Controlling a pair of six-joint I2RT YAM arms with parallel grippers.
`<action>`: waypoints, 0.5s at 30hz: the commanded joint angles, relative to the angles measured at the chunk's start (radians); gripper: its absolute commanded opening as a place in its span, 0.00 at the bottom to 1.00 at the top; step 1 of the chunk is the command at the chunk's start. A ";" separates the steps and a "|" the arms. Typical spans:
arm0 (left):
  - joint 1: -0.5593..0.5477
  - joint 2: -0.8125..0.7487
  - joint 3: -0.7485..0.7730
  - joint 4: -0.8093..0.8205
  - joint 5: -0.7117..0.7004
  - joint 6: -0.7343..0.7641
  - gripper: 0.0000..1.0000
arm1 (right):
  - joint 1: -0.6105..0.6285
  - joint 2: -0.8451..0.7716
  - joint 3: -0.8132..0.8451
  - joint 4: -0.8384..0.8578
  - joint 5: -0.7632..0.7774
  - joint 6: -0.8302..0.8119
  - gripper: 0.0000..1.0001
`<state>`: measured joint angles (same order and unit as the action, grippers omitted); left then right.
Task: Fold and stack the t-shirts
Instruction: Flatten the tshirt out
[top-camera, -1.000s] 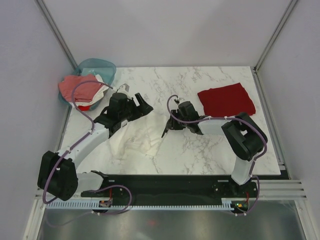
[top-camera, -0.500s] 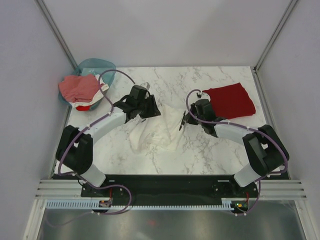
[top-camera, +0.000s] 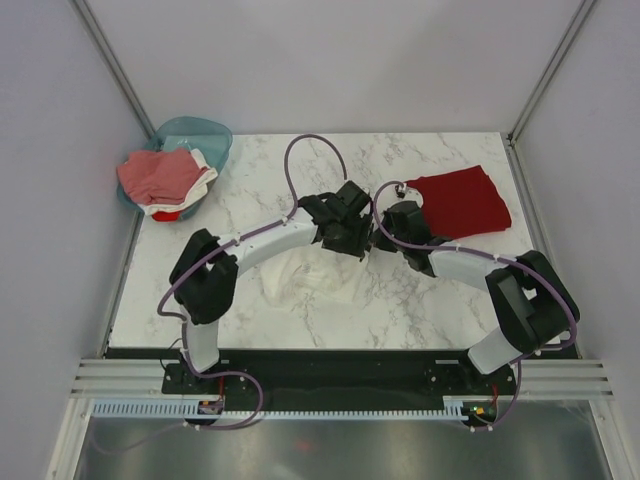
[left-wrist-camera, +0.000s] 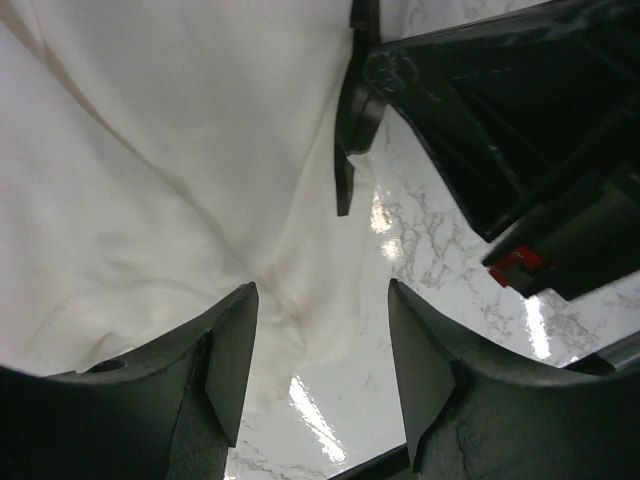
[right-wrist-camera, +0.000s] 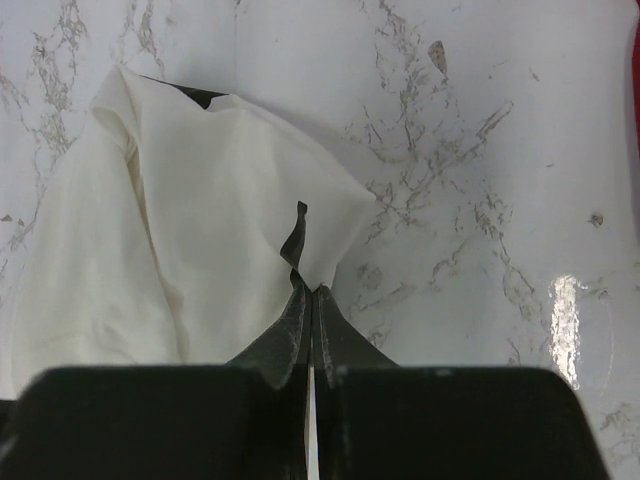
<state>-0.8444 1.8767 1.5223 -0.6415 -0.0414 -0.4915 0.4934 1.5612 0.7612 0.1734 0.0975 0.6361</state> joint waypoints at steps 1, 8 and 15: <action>0.013 0.062 0.064 -0.122 -0.100 0.027 0.62 | -0.006 -0.033 -0.016 0.035 0.028 0.027 0.02; 0.028 0.157 0.134 -0.217 -0.140 0.034 0.63 | -0.016 -0.058 -0.037 0.046 0.034 0.034 0.02; 0.083 0.197 0.141 -0.234 -0.068 0.067 0.09 | -0.027 -0.070 -0.046 0.046 0.036 0.039 0.01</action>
<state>-0.7807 2.0686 1.6222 -0.8413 -0.1272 -0.4690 0.4744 1.5284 0.7242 0.1802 0.1108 0.6624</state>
